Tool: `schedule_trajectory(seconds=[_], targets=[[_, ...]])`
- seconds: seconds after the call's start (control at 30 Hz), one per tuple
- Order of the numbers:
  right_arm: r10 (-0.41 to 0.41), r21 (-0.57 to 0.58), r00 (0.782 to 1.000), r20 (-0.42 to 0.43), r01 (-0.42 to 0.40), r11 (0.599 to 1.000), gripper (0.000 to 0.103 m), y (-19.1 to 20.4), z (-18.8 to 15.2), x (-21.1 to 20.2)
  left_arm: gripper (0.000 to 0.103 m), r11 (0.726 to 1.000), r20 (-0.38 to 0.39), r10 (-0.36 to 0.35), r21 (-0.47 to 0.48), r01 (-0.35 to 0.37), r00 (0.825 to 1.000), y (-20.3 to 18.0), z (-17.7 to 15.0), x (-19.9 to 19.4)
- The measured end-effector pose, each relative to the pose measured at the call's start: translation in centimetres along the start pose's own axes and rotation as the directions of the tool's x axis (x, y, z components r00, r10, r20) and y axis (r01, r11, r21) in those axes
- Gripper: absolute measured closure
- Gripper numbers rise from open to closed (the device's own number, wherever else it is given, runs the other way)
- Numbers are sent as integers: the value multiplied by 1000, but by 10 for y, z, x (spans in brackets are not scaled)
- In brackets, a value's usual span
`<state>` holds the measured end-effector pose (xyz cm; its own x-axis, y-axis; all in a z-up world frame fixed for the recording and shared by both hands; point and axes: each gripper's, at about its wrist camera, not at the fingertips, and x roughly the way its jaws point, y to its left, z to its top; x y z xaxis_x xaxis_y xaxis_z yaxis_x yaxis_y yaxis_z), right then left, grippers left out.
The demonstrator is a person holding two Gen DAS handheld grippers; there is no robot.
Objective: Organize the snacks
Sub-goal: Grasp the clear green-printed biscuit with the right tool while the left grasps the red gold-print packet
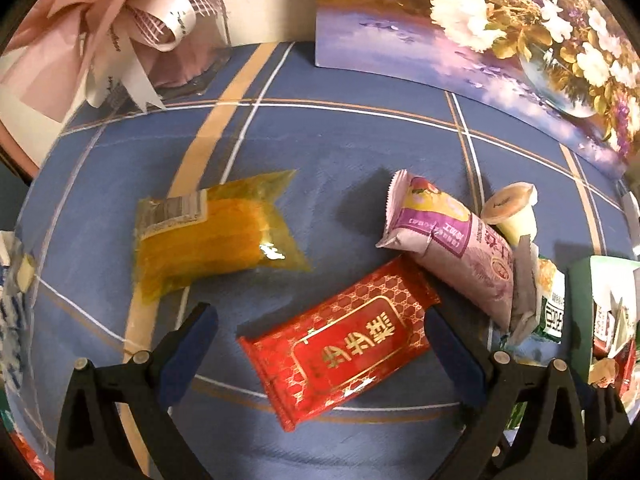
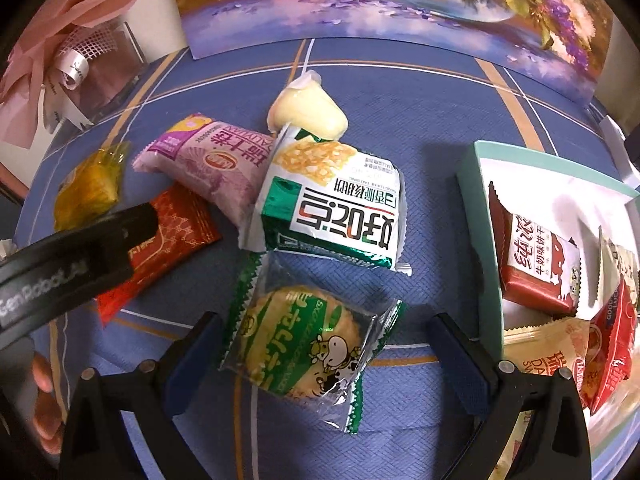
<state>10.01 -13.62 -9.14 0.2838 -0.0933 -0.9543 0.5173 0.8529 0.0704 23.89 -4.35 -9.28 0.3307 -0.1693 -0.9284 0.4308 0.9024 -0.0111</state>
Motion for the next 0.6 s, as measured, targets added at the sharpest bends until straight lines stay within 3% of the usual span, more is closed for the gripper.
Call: schedule_trajectory(seconds=[0.17, 0.5, 0.6], targets=[[-7, -6, 1000, -2, 7, 1000, 0, 4, -1, 4, 0, 998, -10, -54, -24, 54, 998, 3, 1, 6], [-5, 4, 1000, -17, 5, 1000, 0, 6, -2, 3, 0, 999, -62, -28, 32, 30, 998, -14, -7, 5], [0, 7, 1000, -21, 0, 1000, 1, 4, -4, 2, 0, 997, -75, -52, 53, 56, 996, -22, -9, 3]])
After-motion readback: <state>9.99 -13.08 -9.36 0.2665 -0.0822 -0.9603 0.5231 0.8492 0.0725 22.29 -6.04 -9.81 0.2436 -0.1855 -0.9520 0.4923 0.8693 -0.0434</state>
